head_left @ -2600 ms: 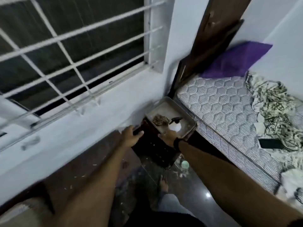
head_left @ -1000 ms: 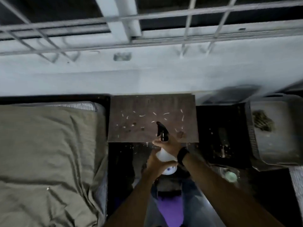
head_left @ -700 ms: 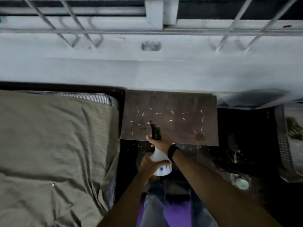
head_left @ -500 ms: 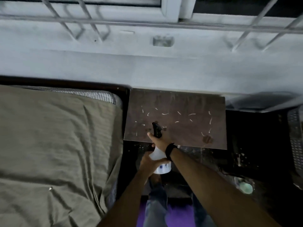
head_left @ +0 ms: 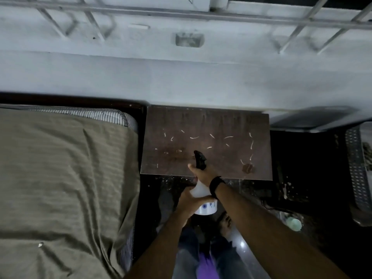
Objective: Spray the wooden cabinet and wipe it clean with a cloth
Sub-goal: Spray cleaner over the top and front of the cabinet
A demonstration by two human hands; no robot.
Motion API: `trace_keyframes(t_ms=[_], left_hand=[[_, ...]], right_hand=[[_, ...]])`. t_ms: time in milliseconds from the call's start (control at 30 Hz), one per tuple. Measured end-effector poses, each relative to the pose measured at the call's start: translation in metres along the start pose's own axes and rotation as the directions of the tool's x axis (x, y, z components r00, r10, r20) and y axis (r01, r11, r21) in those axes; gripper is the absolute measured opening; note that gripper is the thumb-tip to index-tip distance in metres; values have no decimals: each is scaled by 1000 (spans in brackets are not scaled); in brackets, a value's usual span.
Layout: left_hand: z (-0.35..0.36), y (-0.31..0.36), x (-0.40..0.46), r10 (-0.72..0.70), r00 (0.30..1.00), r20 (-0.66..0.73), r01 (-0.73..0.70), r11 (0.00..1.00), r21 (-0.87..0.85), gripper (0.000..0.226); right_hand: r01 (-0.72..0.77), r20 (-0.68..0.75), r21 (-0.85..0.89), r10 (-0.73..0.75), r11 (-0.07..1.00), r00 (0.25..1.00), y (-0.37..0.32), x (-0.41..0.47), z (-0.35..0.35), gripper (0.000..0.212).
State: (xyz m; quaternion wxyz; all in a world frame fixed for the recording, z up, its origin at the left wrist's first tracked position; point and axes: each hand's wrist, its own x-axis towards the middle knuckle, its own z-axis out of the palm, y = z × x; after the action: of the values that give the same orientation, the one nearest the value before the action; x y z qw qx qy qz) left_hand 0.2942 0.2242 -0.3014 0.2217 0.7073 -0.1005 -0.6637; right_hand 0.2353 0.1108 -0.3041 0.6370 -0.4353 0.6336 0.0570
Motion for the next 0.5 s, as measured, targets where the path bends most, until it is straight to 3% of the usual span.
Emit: trace_keyframes(t_ms=[133, 233, 333, 500], left_hand=[[28, 5, 6, 11, 999, 33, -11, 1000, 24, 66], [52, 13, 10, 25, 997, 71, -29, 998, 54, 46], [82, 20, 11, 36, 992, 122, -45, 997, 70, 50], [130, 28, 14, 46, 990, 133, -55, 996, 68, 57]], right_hand=[[-70, 36, 83, 67, 994, 997, 15, 1, -31, 43], [-31, -58, 83, 36, 996, 998, 35, 6, -55, 28], [-20, -124, 87, 31, 996, 992, 44, 1, -85, 28], [-49, -90, 106, 59, 993, 994, 66, 1, -133, 45]])
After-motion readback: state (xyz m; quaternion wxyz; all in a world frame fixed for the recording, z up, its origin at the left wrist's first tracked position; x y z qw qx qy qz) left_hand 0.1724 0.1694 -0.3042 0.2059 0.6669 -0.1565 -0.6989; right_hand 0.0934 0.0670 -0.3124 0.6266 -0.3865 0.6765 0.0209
